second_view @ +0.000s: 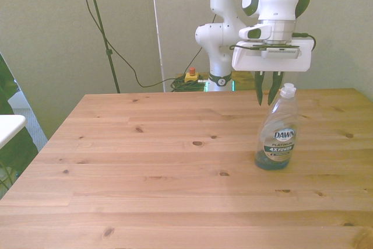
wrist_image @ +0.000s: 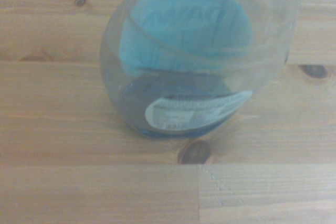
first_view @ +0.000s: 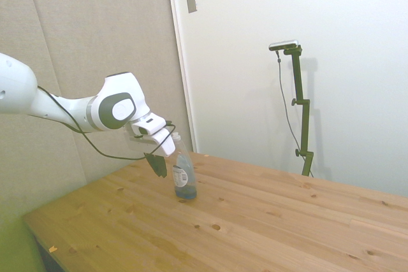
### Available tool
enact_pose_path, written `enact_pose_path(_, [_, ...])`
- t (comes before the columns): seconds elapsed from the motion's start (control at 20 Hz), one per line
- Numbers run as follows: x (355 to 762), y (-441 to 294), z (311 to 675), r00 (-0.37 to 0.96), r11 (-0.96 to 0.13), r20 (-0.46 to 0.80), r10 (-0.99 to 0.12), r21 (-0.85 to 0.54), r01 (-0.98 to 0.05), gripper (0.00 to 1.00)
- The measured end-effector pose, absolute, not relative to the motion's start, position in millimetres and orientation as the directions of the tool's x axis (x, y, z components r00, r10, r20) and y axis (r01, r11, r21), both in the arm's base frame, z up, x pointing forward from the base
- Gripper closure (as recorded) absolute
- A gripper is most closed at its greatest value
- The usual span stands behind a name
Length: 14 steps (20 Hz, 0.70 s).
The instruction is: Knock down the dish soap
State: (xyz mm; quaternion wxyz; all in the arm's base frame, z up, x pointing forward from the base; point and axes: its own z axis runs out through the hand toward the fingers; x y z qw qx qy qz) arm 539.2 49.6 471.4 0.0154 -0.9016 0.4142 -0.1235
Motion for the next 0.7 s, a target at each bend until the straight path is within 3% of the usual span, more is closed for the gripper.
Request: enact_pose_path(0.7, [646,59,457,0.533,-0.599,0.304,-0.789,-0.192,-0.777,1.0])
